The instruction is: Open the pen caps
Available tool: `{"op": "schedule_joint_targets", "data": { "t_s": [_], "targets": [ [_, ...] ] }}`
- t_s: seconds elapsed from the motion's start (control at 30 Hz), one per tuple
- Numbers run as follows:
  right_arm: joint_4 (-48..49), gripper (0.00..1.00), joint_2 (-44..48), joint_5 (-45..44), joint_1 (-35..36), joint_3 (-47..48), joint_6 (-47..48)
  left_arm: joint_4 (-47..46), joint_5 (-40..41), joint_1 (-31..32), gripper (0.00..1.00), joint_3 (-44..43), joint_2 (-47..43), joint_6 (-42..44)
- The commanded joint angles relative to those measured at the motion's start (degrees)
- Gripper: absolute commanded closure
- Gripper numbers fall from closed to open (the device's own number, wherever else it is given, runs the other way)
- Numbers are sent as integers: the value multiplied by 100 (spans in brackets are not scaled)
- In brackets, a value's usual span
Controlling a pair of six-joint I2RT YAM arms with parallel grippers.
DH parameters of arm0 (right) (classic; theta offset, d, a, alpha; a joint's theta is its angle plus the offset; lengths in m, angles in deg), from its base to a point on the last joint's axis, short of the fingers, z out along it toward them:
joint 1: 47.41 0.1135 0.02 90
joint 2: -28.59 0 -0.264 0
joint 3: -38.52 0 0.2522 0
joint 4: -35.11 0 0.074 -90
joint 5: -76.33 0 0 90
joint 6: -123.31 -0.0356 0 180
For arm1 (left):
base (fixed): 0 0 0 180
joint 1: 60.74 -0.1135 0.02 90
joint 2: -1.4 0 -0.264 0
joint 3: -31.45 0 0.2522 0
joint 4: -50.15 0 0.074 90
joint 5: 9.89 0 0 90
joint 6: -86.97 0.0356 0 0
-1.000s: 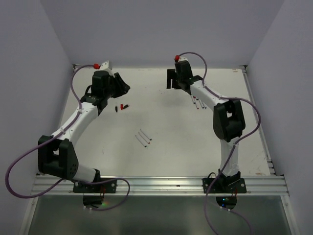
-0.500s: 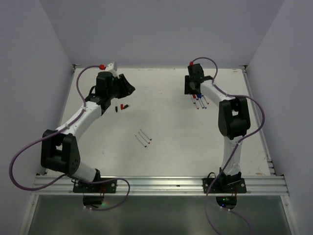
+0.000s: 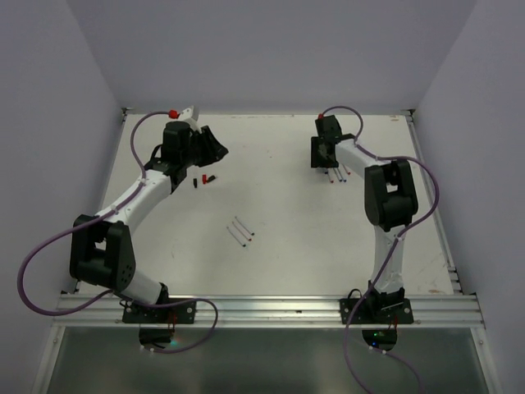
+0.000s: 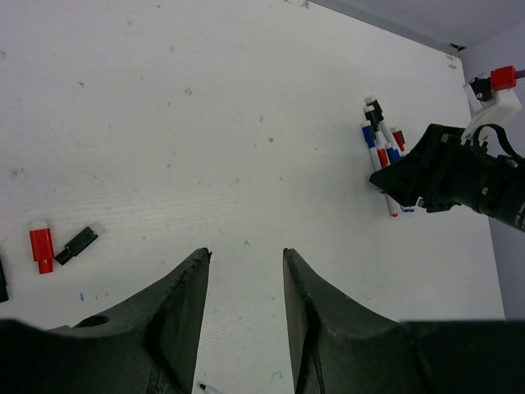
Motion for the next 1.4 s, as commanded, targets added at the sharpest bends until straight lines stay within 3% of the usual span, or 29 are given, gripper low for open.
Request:
{"op": "schedule_joint_targets", "data": {
  "t_s": [0.0,0.37,0.5,0.63,0.8,0.9,1.07,1.2,1.37],
  "targets": [
    [216,53,-81,99,-100,-80,77,-285,-91,15,55,32,-21,-63],
    [156,58,-362,440,-144,113,139,-285,-108,15,55,-39,84,-63],
    [-91,83,-529,433,-136,332,174,-276,-117,15,55,-30,120,-63],
    [-293,100,-591,134,-83,403,297,-496,-161,15,55,-4,163,-81],
    [294,100,-144,493,5,-87,517,-513,-388,15,55,-82,286,-125],
    [927,100,471,1230,49,-860,316,-609,-862,33,55,-162,532,-177],
    [1832,100,1429,2864,145,-1714,-255,-1583,-1987,103,55,93,875,-598],
    [1790,100,1896,3077,618,-1996,-265,-2261,-2664,208,55,321,1209,-1003],
    [1807,100,2336,3069,1173,-2163,-318,-2517,-2683,463,55,374,1350,-1197]
  ]
}}
